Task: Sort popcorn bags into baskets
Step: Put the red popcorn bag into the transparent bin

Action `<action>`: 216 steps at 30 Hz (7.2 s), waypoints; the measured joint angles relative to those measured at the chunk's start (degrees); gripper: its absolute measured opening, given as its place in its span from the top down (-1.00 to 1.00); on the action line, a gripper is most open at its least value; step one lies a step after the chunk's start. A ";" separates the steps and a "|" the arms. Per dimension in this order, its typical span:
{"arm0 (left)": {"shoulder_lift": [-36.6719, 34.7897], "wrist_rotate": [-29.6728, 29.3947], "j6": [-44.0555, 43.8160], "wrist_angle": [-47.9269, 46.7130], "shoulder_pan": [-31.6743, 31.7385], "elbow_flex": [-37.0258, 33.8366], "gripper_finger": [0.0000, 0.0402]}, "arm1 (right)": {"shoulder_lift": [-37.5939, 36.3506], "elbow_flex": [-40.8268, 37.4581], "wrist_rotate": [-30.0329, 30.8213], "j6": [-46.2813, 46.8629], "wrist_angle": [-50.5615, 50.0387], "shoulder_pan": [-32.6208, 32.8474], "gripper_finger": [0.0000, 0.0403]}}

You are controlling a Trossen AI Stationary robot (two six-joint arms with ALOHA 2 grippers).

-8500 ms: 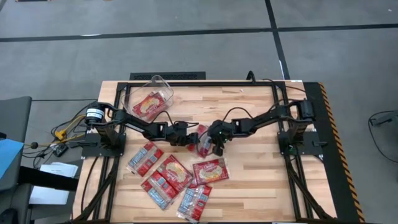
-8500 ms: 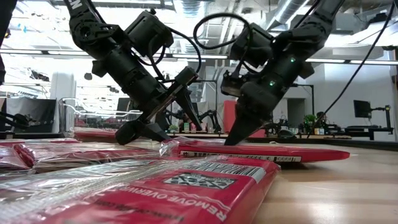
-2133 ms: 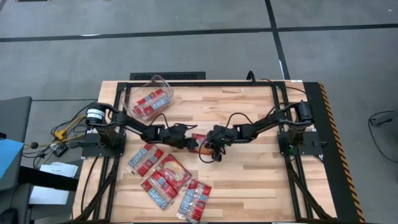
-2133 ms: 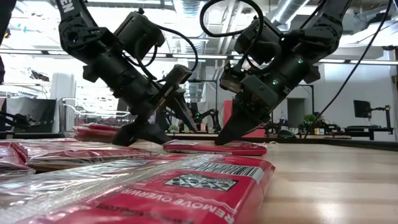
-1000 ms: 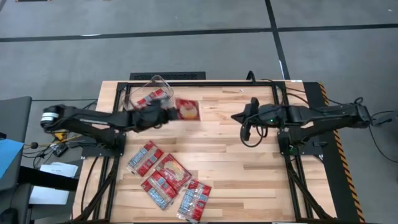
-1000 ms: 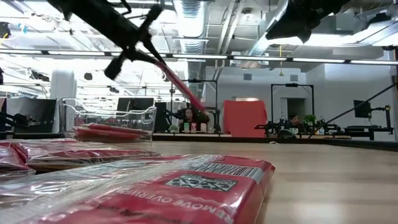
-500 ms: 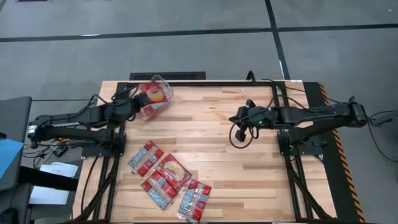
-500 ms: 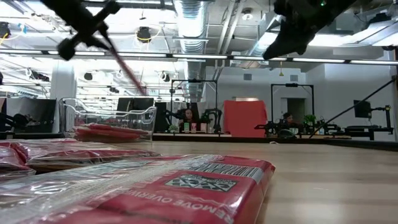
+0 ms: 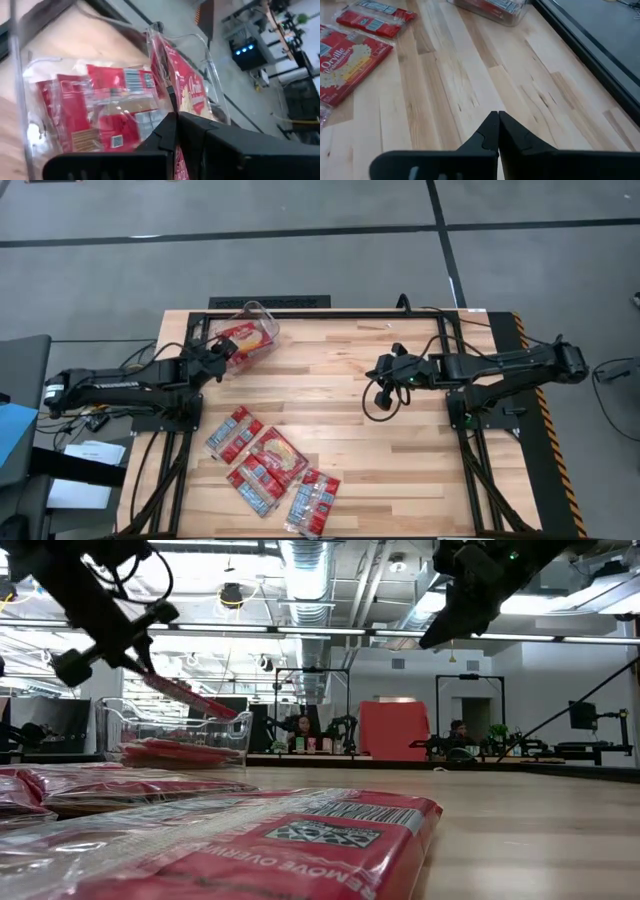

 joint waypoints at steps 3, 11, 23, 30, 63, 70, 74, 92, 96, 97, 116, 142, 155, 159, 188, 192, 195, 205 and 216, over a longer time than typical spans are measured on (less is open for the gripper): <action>0.01 0.94 -1.64 0.99 0.30 -2.10 0.96 | 0.00 0.00 0.00 0.00 -0.08 0.00 0.83; -0.01 -3.20 -4.80 0.82 0.64 -4.59 0.48 | -0.02 0.00 0.00 0.00 -0.44 0.00 0.72; -3.59 0.56 3.35 1.23 3.65 -1.79 -0.25 | -0.04 0.00 -3.77 0.09 -0.39 0.00 0.72; -7.34 10.10 20.36 1.20 4.50 4.96 -0.34 | -0.04 0.00 -7.28 0.20 2.09 2.39 0.72; 26.95 38.51 25.63 25.18 -30.80 9.22 -0.24 | 54.80 22.66 -14.94 12.80 27.77 31.20 0.91; 28.02 38.14 23.93 26.75 -32.54 9.25 -0.24 | 55.09 26.68 -9.61 14.01 15.03 28.72 0.88; 28.04 35.49 23.14 27.11 -32.52 9.24 -0.24 | 52.49 26.60 -5.40 14.03 4.73 24.18 0.83; 28.04 27.49 27.20 27.88 -22.50 9.24 -0.24 | 37.03 26.25 -6.62 -1.29 -5.49 7.95 0.87; 28.12 31.19 30.64 28.23 -17.94 9.24 -0.24 | 35.42 26.34 -10.41 -1.45 -3.84 11.12 0.93; 28.17 32.15 31.54 28.23 -16.86 9.24 -0.24 | 35.61 26.32 -10.82 -1.40 -3.43 12.15 0.94; 45.60 49.07 40.68 39.79 -6.62 9.16 -0.24 | 48.61 25.97 -10.24 6.39 -3.53 19.02 0.93; 63.71 66.68 41.13 46.91 -4.83 18.47 -0.16 | 45.79 20.61 -9.16 -0.28 -5.19 12.17 0.85; 60.91 69.99 29.03 53.06 -5.00 18.52 0.91 | 30.45 20.57 -7.24 1.47 -18.54 12.53 0.84; 51.88 66.63 28.84 52.34 -3.01 18.86 0.97 | 20.90 20.63 -1.47 5.16 -24.17 13.99 0.86; 1.32 21.77 17.89 1.09 16.54 2.73 0.91 | 13.41 20.61 11.93 8.35 -33.21 13.53 0.88; 1.36 22.16 18.59 7.29 18.55 0.41 0.90 | 14.10 20.55 11.87 9.79 -33.81 13.53 0.80; 1.34 19.41 20.41 6.63 19.88 0.24 0.85 | 13.81 20.63 11.97 10.86 -34.07 13.53 0.78; 1.18 30.32 29.33 10.58 21.09 0.85 0.17 | 13.92 20.61 11.91 10.52 -32.34 13.53 0.74; -3.14 34.11 38.54 -8.51 24.37 15.35 -0.11 | 16.72 20.59 4.99 0.74 -6.78 13.49 0.74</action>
